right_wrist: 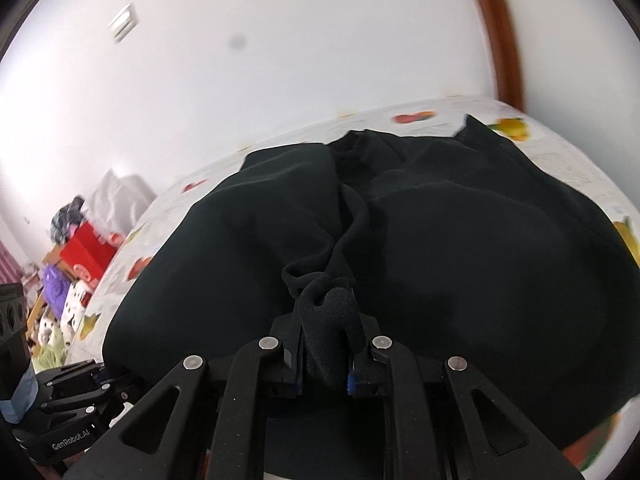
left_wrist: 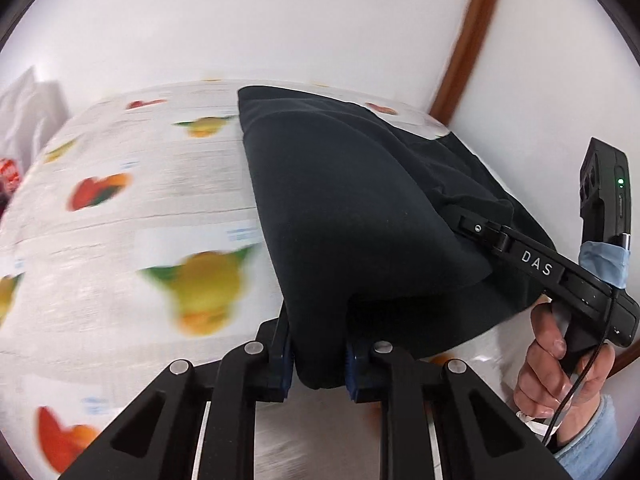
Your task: Fold small clothes
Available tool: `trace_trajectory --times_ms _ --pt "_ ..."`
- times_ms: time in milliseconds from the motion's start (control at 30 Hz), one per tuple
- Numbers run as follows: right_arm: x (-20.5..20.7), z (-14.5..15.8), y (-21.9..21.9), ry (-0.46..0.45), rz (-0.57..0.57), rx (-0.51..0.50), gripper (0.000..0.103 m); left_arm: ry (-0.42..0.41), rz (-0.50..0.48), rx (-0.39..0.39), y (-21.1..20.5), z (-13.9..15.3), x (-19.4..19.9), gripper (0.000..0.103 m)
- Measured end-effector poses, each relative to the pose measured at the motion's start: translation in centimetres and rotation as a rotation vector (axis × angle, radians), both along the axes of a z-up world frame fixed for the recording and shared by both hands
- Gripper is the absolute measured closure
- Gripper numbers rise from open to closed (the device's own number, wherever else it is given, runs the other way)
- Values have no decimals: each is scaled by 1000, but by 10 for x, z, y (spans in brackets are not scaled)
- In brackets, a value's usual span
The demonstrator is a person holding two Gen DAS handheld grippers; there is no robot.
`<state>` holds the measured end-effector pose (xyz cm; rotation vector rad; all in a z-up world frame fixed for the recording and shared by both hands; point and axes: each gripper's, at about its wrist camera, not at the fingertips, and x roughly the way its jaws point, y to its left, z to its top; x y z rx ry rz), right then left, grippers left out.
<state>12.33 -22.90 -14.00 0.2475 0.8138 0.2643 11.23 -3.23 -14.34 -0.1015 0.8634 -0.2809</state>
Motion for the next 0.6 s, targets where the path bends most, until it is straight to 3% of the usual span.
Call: trace_trajectory --times_ms 133,267,333,400,500,533,600 --pt "-6 2 52 -13 49 10 89 17 42 -32 60 0 -16 84" --pt "-23 11 79 -41 41 41 87 34 -3 -58 87 0 -31 82" --pt "-30 14 87 -48 36 23 82 27 -13 -32 91 -3 -38 78" --pt "-32 15 91 -57 43 -17 69 6 -30 -21 89 -5 -44 76" --pt "-29 15 83 -59 46 -40 51 -24 -35 -10 89 -6 -45 48" --pt "-21 11 78 -32 41 -13 50 -39 -45 -16 89 -5 -46 38" --pt "-7 3 74 24 42 60 50 -63 -66 -6 83 -4 -42 37"
